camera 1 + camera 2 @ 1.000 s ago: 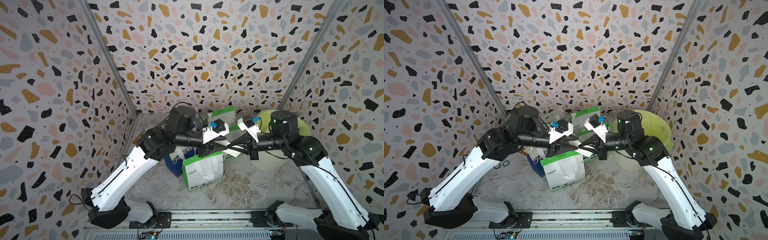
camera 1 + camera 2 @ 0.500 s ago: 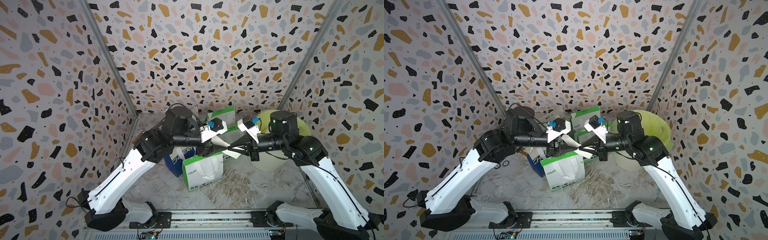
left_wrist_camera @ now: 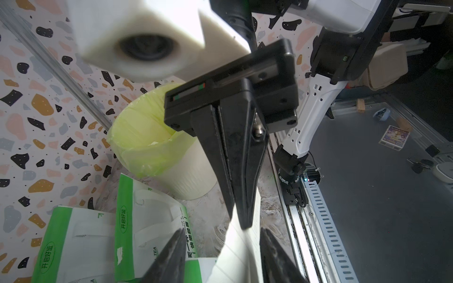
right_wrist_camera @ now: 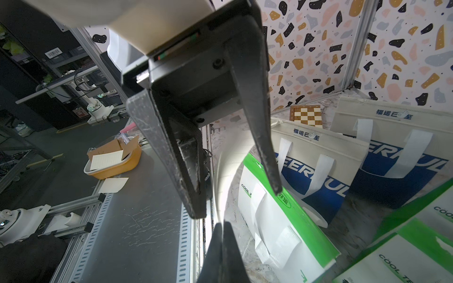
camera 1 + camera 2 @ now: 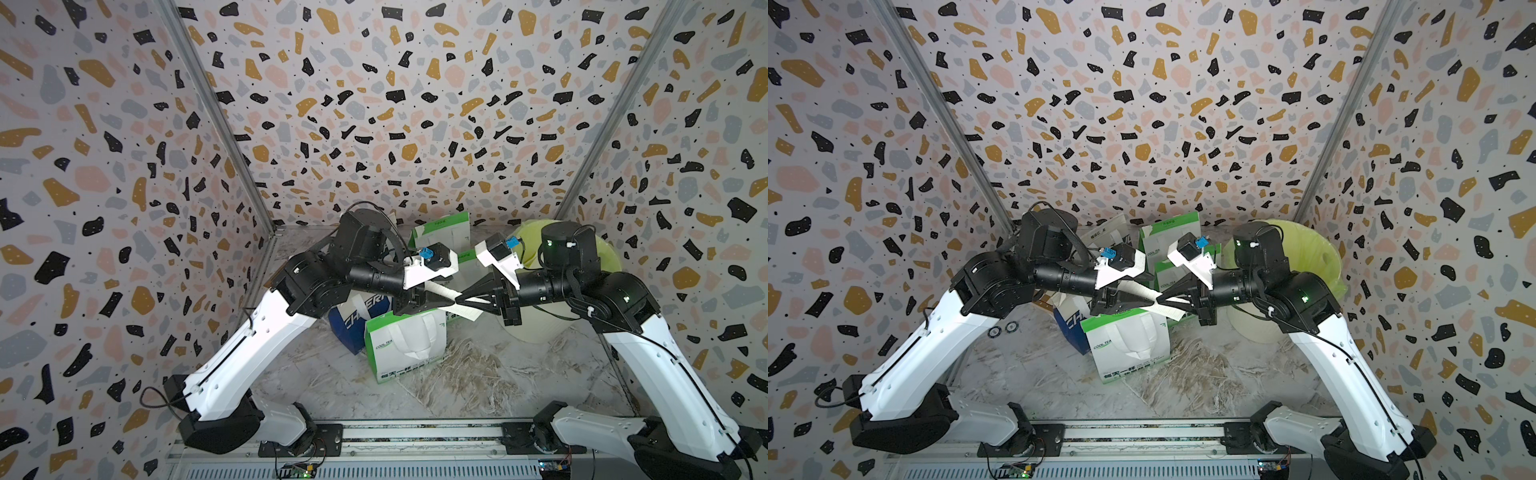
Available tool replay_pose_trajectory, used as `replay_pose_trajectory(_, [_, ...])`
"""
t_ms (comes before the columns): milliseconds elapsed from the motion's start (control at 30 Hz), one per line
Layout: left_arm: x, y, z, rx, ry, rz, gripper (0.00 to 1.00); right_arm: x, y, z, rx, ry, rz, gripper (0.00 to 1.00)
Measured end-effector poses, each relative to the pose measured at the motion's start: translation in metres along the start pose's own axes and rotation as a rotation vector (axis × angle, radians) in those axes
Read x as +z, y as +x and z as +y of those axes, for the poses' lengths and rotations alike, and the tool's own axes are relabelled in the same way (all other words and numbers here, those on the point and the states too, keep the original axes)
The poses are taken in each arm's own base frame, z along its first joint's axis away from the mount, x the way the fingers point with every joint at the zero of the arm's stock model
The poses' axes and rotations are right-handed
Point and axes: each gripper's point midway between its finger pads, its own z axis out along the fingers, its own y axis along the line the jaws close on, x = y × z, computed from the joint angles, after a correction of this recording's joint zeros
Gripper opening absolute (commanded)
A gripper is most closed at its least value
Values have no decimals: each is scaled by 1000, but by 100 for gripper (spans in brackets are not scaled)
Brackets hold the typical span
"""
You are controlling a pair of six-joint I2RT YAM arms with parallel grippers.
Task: Shred takeout receipts and throw away
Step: Shred the takeout receipt.
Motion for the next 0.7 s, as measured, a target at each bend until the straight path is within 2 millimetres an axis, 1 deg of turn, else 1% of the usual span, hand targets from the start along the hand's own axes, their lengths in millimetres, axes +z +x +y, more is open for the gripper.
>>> replay_pose_trajectory(200, [0,2,-2,-2,11,7,28,0,0,0,-1,1,2,0])
replay_pose_trajectory(300, [0,2,-2,-1,13,5,18,0,0,0,0,4,4,0])
replay_pose_trajectory(400, [-1,1,-2,-4,15,1,11,0,1,-1,0,10,5,0])
replay_pose_trajectory(467, [-1,0,-2,-3,15,-7,2,0,1,-3,0,19,6,0])
replay_pose_trajectory(500, [-2,-1,-3,-3,16,-10,0,0,1,-3,0,22,6,0])
replay_pose_trajectory(700, [-3,-2,-4,-8,13,-23,0,0,0,-5,-5,32,4,0])
